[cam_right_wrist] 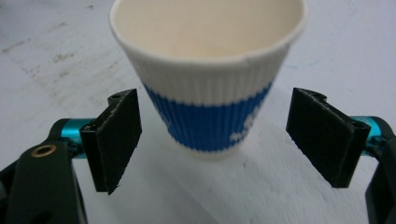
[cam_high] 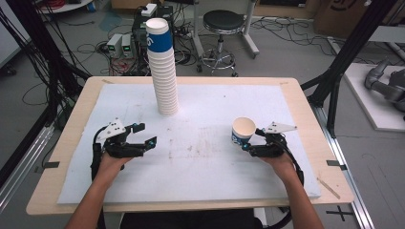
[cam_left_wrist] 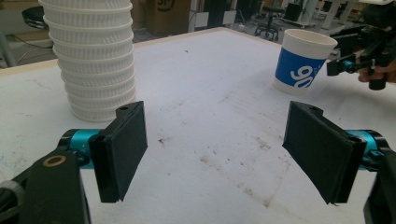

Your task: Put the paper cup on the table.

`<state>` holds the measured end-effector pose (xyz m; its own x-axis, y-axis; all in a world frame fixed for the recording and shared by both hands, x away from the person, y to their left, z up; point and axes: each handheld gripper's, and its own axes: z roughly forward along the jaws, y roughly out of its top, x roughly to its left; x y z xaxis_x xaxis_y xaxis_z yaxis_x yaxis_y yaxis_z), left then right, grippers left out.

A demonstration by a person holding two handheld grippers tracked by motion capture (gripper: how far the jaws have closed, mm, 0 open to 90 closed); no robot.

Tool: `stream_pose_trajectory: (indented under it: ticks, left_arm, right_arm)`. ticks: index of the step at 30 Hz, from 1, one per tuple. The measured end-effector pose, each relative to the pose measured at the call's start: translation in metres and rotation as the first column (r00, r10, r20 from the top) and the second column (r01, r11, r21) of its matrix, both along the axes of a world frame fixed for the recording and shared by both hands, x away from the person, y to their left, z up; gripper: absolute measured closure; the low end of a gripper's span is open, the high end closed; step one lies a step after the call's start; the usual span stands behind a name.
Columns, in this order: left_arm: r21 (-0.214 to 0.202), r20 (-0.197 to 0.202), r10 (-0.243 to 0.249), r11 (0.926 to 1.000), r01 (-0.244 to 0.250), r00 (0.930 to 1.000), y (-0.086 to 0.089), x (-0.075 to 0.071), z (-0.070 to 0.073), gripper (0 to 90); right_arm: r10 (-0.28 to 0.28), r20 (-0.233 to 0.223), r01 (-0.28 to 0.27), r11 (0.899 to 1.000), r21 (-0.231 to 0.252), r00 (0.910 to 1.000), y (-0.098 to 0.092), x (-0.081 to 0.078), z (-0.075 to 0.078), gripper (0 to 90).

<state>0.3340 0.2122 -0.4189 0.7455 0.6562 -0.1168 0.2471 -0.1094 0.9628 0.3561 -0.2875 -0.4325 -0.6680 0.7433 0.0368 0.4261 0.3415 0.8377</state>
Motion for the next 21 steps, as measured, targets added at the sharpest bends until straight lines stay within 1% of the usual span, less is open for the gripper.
stream_pose_trajectory:
  ticks: [1,2,3,6,7,8,9,10,11,13,14,16,20,21]
  left_arm:
    - [0.000,0.000,0.002,1.0000,-0.002,1.0000,0.000,0.000,0.000,21.4]
    - [-0.001,0.000,0.003,1.0000,-0.003,1.0000,0.000,0.000,0.000,21.4]
    - [-0.004,0.001,0.004,1.0000,-0.004,1.0000,0.000,0.001,0.000,21.4]
    - [-0.006,0.001,0.005,1.0000,-0.005,1.0000,0.001,0.001,0.000,21.4]
    - [-0.007,0.002,0.006,1.0000,-0.006,1.0000,0.001,0.001,0.000,21.4]
    - [-0.012,0.005,0.012,0.9999,-0.012,0.9999,0.001,0.000,0.000,21.4]
    - [-0.012,0.005,0.012,0.9999,-0.012,0.9999,0.001,0.000,0.000,21.4]
    - [-0.014,0.004,0.013,0.9998,-0.013,0.9999,0.001,0.000,0.001,21.4]
    - [-0.015,0.003,0.015,0.9998,-0.015,0.9999,0.001,0.000,0.001,21.4]
    - [-0.020,0.005,0.016,0.9997,-0.015,0.9999,0.002,0.000,0.001,21.4]
    - [-0.021,0.003,0.017,0.9996,-0.017,0.9998,0.002,0.000,0.001,21.4]
    - [-0.026,0.006,0.020,0.9995,-0.020,0.9998,0.002,0.000,0.002,21.4]
    - [-0.026,0.008,0.019,0.9995,-0.018,0.9998,0.002,-0.002,0.002,21.4]
    - [-0.026,0.008,0.019,0.9995,-0.018,0.9998,0.002,-0.002,0.002,21.4]
  right_arm:
    - [-0.001,0.002,0.001,1.000,-0.009,1.0000,-0.008,-0.008,0.002,18.4]
    - [-0.001,0.002,0.001,1.000,-0.009,1.0000,-0.008,-0.008,0.002,18.4]
    - [-0.008,0.019,0.009,1.000,-0.002,0.9998,-0.017,-0.016,0.006,18.4]
    - [-0.033,0.049,0.031,0.999,0.037,0.9983,-0.030,-0.026,0.013,18.4]
    - [-0.033,0.049,0.031,0.999,0.037,0.9983,-0.030,-0.026,0.013,18.4]
    - [-0.047,0.071,0.042,0.997,0.070,0.9964,-0.037,-0.032,0.018,18.4]
    - [-0.055,0.088,0.048,0.996,0.077,0.9946,-0.040,-0.035,0.020,18.4]
    - [-0.055,0.088,0.048,0.996,0.077,0.9946,-0.040,-0.035,0.020,18.4]
    - [-0.067,0.104,0.057,0.993,0.099,0.9922,-0.044,-0.039,0.024,18.4]
    - [-0.072,0.112,0.061,0.993,0.103,0.9911,-0.046,-0.042,0.026,18.4]
    - [-0.088,0.132,0.074,0.992,0.106,0.9874,-0.049,-0.045,0.030,18.4]
    - [-0.097,0.147,0.080,0.990,0.115,0.9844,-0.052,-0.048,0.033,18.5]
    - [-0.111,0.164,0.091,0.988,0.122,0.9802,-0.054,-0.052,0.037,18.5]
    - [-0.112,0.162,0.092,0.988,0.125,0.9804,-0.054,-0.053,0.037,18.5]
